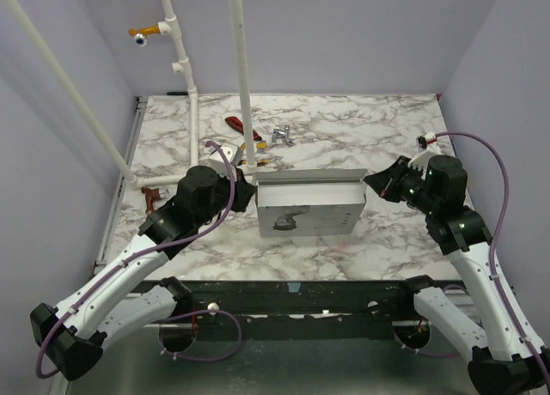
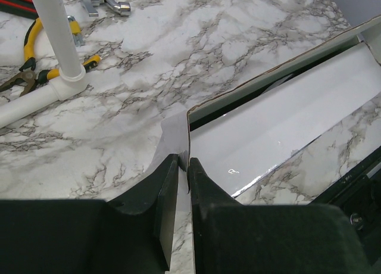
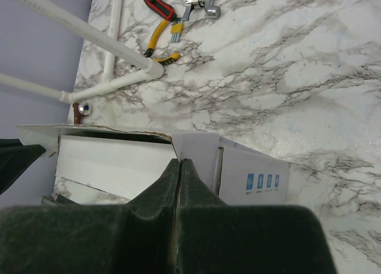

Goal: Sort the hair-cutting tools
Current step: Close the storage box at the center of the board.

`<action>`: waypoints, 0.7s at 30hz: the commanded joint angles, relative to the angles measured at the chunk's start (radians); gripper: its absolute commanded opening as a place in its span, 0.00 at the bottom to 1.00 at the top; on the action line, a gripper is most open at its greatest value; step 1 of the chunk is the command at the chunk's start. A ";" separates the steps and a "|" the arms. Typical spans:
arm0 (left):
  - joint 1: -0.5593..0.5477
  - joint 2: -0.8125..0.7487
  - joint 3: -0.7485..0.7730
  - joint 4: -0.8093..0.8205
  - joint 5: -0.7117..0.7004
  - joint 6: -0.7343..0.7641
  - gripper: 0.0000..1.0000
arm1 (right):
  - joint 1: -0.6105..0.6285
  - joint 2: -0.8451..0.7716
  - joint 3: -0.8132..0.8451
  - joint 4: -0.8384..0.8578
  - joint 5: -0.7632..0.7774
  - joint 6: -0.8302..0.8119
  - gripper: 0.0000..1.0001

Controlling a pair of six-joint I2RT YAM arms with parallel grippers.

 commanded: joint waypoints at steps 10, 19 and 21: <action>0.006 0.006 0.027 0.010 -0.026 0.011 0.14 | 0.001 -0.047 -0.023 -0.035 0.039 -0.074 0.01; 0.006 0.011 0.025 0.015 -0.026 0.005 0.14 | 0.002 -0.049 -0.070 -0.024 0.027 -0.090 0.01; 0.007 0.012 0.026 0.015 -0.025 0.002 0.14 | 0.002 -0.052 -0.090 -0.014 0.016 -0.081 0.01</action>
